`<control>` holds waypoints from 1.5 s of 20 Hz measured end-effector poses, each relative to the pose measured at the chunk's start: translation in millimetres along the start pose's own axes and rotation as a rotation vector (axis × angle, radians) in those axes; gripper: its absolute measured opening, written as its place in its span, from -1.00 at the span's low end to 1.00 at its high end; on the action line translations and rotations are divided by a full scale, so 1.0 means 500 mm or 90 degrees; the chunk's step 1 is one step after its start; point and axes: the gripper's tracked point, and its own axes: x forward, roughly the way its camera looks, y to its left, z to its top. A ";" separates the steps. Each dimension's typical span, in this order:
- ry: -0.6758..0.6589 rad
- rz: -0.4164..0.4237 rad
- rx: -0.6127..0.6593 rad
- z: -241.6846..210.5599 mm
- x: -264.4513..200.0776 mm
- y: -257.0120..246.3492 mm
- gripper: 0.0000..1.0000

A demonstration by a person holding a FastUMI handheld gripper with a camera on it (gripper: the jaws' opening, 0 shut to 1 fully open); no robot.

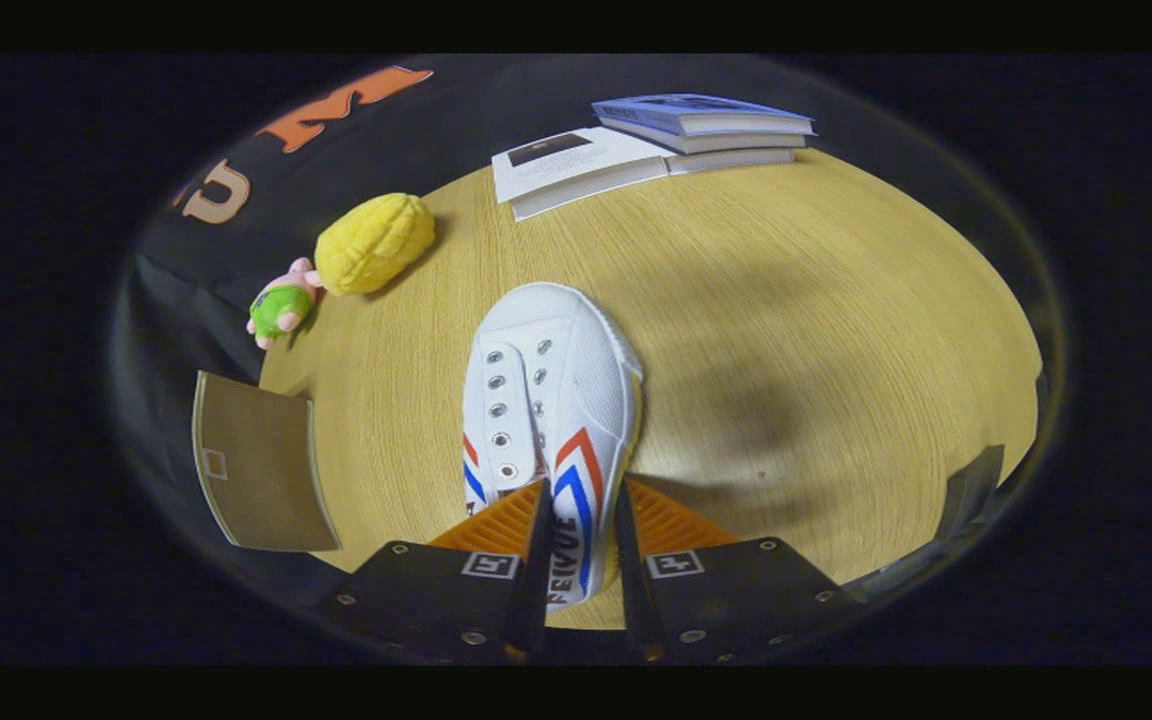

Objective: Open the storage box then place both shoes into the box .Put the left shoe in first, then the right shoe, with the right side of both shoes facing outward in a uniform manner.

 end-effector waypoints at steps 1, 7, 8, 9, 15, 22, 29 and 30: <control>-0.004 0.007 0.010 0.003 -0.001 -0.003 -0.53; 0.001 0.093 0.081 -0.006 -0.028 0.069 -0.71; -0.001 0.102 0.075 -0.002 -0.040 0.087 -0.71; -0.005 0.112 0.062 0.001 -0.055 0.112 -0.71; -0.022 0.202 -0.032 0.026 -0.147 0.313 -0.71; -0.035 0.281 -0.168 0.012 -0.215 0.585 -0.71; 0.004 0.334 -0.260 -0.070 -0.214 0.805 -0.71; 0.011 0.335 -0.270 -0.083 -0.207 0.823 -0.71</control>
